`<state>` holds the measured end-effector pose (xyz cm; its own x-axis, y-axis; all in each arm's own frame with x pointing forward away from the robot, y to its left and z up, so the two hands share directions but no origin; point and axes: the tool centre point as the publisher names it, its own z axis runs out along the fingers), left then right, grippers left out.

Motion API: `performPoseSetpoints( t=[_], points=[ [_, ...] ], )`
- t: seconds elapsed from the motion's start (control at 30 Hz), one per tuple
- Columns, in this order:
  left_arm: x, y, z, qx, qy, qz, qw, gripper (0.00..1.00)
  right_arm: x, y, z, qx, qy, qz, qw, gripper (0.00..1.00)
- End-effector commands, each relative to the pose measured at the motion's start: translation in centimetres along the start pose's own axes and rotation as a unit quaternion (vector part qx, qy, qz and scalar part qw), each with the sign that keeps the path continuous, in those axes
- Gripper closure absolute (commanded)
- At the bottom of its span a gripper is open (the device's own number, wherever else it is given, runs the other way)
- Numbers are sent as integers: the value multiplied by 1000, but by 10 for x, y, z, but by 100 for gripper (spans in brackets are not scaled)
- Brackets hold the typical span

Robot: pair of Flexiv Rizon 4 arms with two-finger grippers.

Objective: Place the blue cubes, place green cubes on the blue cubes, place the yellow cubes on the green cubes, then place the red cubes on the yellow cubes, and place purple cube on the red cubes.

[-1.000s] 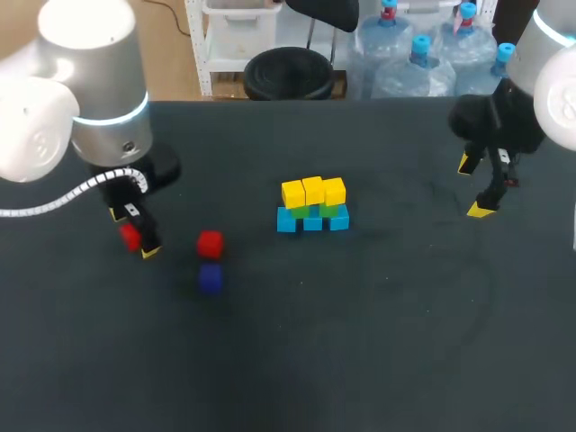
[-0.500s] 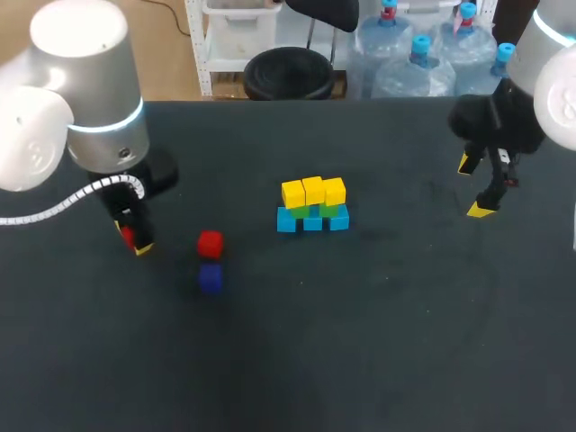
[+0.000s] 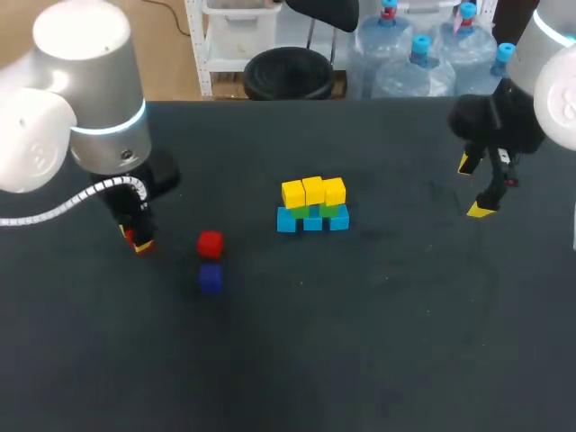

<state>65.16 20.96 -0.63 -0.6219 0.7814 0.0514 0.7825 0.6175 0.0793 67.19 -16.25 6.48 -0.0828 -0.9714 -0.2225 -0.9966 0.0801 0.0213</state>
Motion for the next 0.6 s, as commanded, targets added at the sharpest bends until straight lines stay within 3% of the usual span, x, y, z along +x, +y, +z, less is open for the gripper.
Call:
performPoseSetpoints(
  t=[0.03,0.3,0.6],
  points=[
    [-8,-1,-12,-10,12,3,1000,100,0,-1,1,-1,-1,0,1000,0],
    [-34,7,-103,-106,30,36,993,100,0,-1,1,-1,-1,0,1000,0],
    [-69,-5,-141,-111,19,96,989,100,0,-1,1,-1,-1,0,1000,0]
  ],
)
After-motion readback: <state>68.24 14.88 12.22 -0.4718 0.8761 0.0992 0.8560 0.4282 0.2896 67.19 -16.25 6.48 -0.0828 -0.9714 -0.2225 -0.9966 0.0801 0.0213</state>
